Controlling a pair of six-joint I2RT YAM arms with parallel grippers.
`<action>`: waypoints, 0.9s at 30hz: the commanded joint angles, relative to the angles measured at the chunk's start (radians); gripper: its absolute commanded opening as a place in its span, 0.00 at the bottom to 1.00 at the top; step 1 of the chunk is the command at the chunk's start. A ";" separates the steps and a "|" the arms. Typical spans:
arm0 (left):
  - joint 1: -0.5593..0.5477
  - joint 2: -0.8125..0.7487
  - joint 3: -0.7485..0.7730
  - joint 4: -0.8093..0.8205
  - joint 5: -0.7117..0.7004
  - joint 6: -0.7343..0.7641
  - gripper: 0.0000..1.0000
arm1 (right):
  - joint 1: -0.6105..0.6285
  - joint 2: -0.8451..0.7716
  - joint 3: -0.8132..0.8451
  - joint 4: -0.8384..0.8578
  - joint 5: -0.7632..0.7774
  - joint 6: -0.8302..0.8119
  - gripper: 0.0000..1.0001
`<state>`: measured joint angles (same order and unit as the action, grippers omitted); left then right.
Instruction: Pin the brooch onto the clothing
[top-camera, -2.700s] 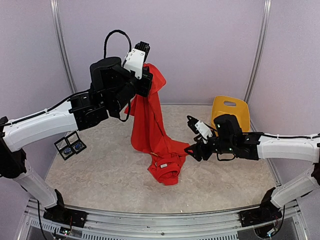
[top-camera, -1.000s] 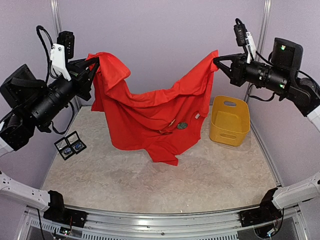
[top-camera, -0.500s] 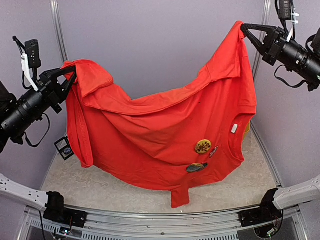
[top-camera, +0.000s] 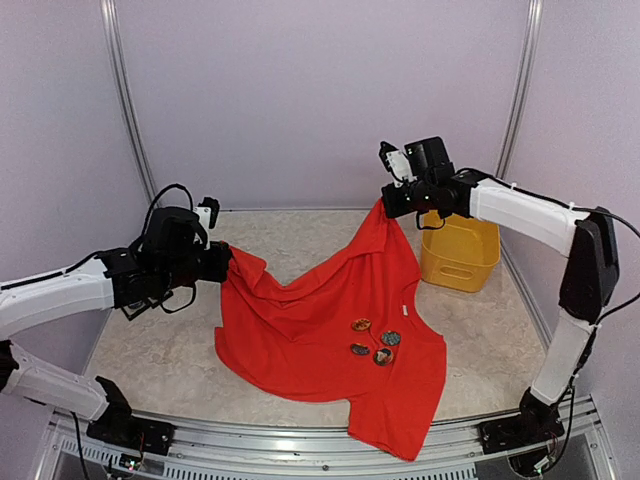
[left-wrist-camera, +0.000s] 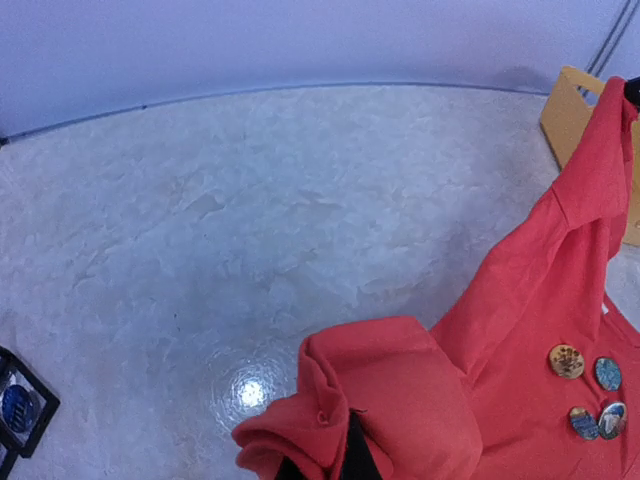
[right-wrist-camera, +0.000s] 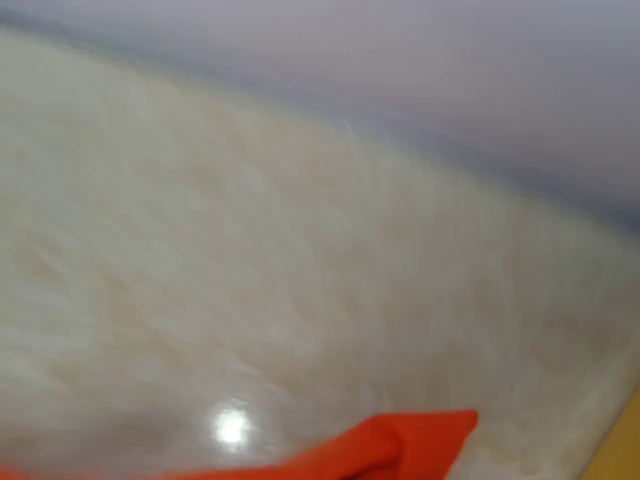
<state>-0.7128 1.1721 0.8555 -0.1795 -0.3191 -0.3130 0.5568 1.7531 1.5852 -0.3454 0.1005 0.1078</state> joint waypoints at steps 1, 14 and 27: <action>0.112 0.185 0.048 0.203 0.110 -0.082 0.00 | -0.055 0.221 0.120 0.118 0.036 0.083 0.00; 0.264 0.767 0.454 0.190 0.061 -0.015 0.66 | -0.112 0.702 0.654 0.059 0.097 0.124 0.24; 0.263 0.386 0.122 0.068 0.029 -0.131 0.95 | 0.017 0.282 0.267 -0.214 0.160 0.055 0.65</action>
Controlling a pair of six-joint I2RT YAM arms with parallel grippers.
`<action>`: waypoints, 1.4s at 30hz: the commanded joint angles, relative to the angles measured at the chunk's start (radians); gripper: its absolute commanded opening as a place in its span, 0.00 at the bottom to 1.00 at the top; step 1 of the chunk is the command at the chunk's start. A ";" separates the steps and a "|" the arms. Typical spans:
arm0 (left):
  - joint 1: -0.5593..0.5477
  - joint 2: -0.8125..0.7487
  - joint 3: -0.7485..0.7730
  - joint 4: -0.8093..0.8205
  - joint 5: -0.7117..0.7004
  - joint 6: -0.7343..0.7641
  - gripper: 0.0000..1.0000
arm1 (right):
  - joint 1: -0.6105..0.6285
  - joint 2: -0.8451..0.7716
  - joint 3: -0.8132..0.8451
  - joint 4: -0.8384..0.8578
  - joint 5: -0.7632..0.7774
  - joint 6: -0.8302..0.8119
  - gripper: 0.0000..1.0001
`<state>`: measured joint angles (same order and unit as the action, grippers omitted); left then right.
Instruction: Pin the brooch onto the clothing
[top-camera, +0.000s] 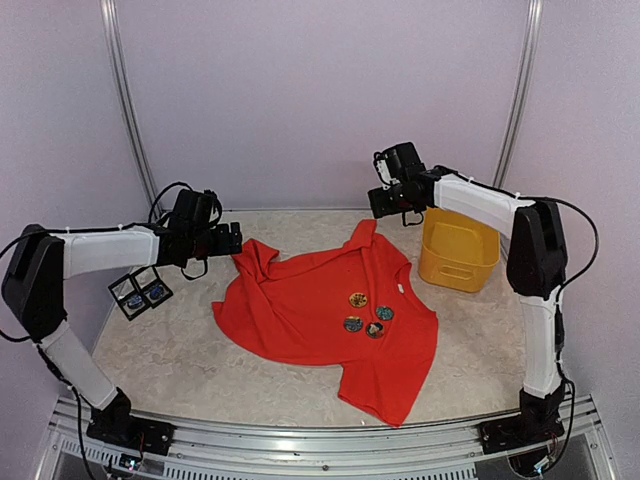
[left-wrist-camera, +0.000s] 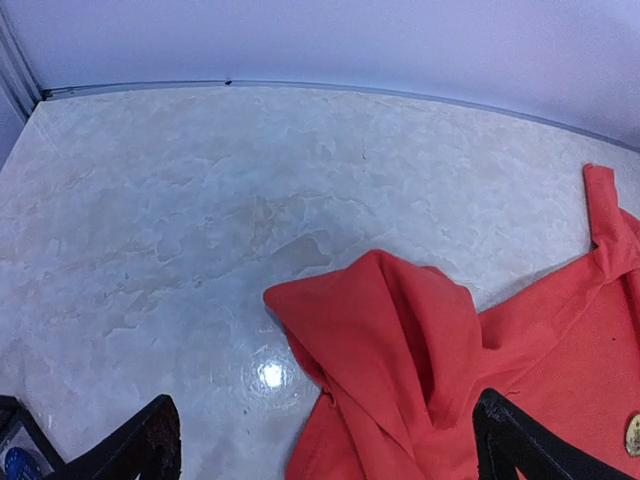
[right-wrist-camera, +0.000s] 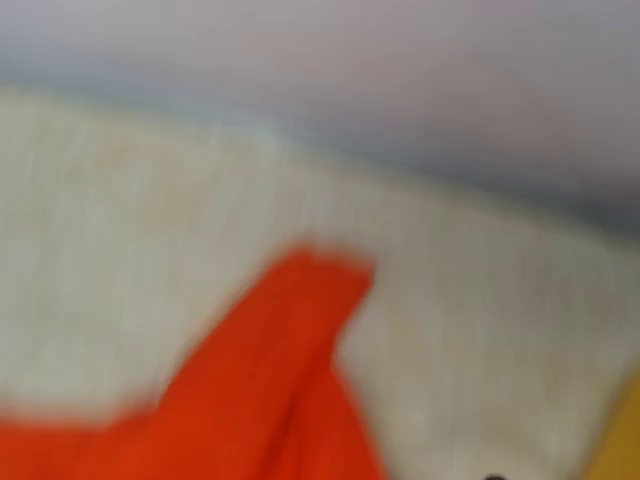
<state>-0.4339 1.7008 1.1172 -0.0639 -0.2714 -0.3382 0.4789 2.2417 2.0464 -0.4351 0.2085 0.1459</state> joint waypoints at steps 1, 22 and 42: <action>-0.027 -0.191 -0.183 -0.054 -0.028 -0.133 0.93 | 0.118 -0.252 -0.264 -0.152 0.065 0.045 0.64; -0.058 -0.127 -0.448 0.055 0.071 -0.264 0.65 | 0.654 -0.617 -1.057 -0.478 -0.131 0.806 0.79; -0.087 -0.090 -0.474 0.076 0.094 -0.229 0.00 | 0.593 -0.716 -1.159 -0.351 -0.130 0.787 0.00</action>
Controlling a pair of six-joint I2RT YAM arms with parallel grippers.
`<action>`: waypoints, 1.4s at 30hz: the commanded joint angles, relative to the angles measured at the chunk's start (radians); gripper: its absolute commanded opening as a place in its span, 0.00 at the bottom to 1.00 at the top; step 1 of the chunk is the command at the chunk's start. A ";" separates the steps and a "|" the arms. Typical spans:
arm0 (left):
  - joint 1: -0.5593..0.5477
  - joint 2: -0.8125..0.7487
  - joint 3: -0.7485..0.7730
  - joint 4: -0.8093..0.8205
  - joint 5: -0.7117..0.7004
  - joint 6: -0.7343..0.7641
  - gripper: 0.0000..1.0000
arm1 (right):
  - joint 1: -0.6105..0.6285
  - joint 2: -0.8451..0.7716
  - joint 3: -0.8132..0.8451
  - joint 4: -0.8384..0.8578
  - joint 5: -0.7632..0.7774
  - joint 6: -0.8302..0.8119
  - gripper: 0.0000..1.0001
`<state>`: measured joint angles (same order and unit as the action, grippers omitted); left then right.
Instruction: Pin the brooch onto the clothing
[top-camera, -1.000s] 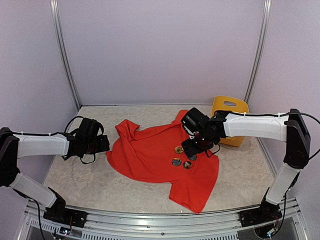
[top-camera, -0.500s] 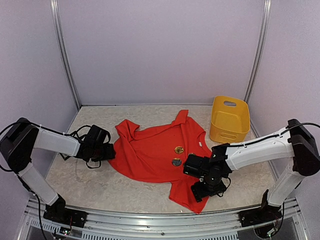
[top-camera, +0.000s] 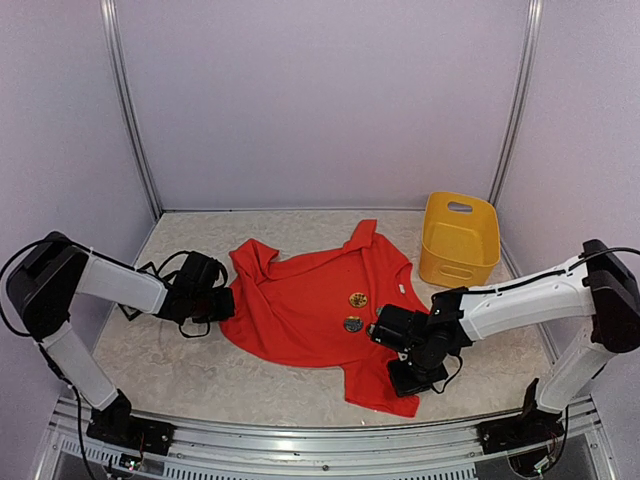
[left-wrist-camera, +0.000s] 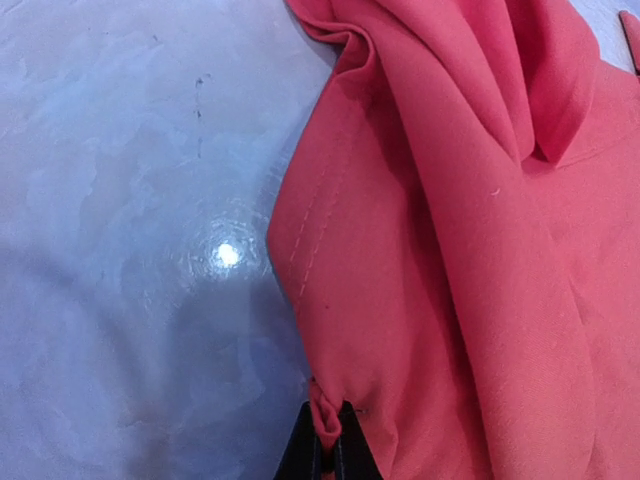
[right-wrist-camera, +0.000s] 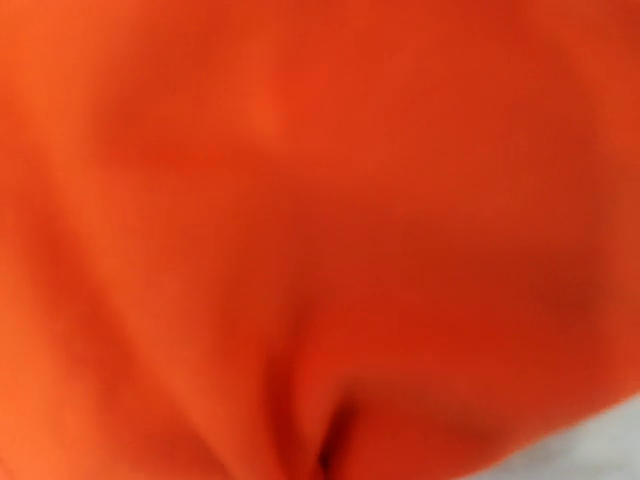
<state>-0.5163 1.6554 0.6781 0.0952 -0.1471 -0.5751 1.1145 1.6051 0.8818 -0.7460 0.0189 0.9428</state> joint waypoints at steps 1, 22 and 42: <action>-0.003 -0.079 -0.042 -0.091 -0.042 0.008 0.00 | -0.055 -0.113 0.016 -0.056 0.070 -0.013 0.00; 0.053 -0.647 0.257 -0.526 -0.120 0.035 0.00 | -0.506 -0.198 0.588 0.035 -0.127 -0.443 0.00; 0.241 -0.005 1.241 -0.395 -0.008 0.368 0.00 | -0.679 0.187 1.377 0.427 -0.173 -0.782 0.00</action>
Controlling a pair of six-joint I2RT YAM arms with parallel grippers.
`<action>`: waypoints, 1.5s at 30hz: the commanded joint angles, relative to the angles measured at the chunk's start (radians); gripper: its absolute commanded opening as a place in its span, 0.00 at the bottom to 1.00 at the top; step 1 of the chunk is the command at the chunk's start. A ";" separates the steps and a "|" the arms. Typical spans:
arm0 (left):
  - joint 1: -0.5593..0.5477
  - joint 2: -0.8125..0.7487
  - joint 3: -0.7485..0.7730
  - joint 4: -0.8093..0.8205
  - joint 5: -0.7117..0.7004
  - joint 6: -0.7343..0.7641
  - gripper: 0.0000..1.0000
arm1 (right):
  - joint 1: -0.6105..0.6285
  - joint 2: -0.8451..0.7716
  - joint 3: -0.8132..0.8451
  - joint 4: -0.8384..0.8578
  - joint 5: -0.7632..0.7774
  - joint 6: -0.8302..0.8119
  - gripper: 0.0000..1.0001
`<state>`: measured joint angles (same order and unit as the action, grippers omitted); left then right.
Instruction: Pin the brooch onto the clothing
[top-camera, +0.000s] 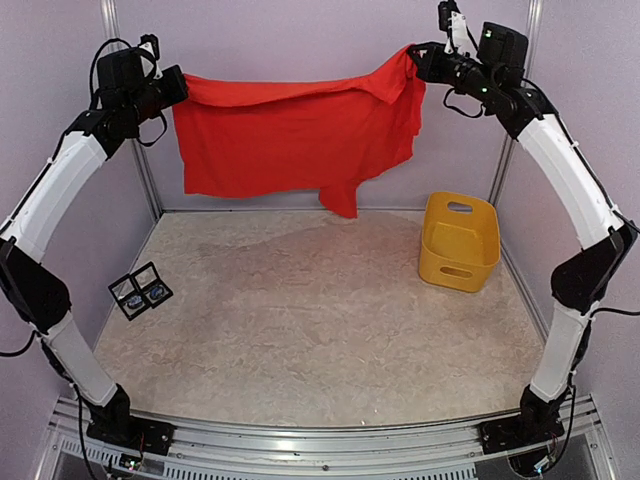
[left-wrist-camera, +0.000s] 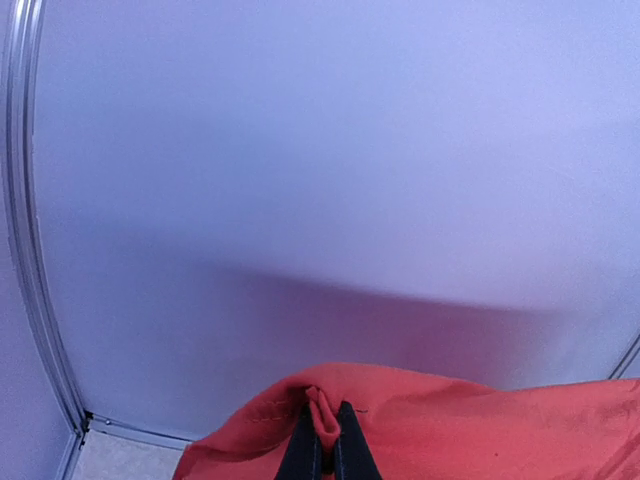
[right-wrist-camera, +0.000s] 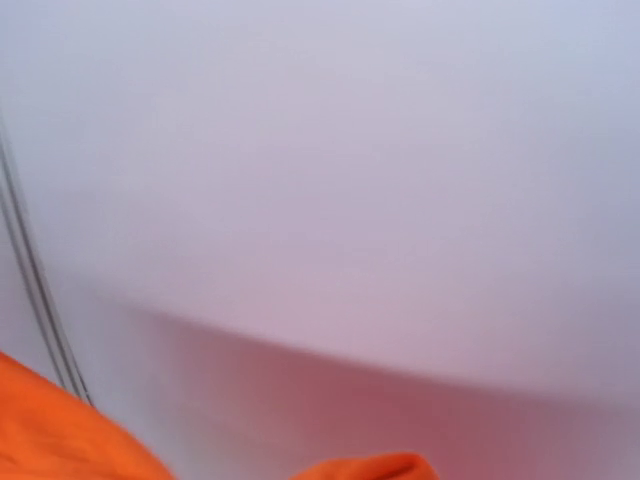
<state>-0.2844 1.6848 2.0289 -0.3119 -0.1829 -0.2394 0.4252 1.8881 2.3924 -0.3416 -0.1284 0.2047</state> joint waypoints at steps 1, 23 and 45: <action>0.008 -0.048 -0.170 0.020 0.041 0.020 0.00 | 0.014 -0.126 -0.201 0.005 -0.027 -0.046 0.00; -0.048 -0.357 -1.403 0.111 0.221 -0.329 0.05 | 0.204 -0.379 -1.481 0.006 -0.220 0.316 0.00; -0.121 -0.603 -1.504 -0.079 0.002 -0.428 0.55 | 0.165 -0.326 -1.358 -0.248 0.156 0.259 0.00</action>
<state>-0.3790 1.1347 0.5983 -0.3775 -0.1703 -0.5911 0.5987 1.5650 1.0245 -0.5240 -0.0380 0.4751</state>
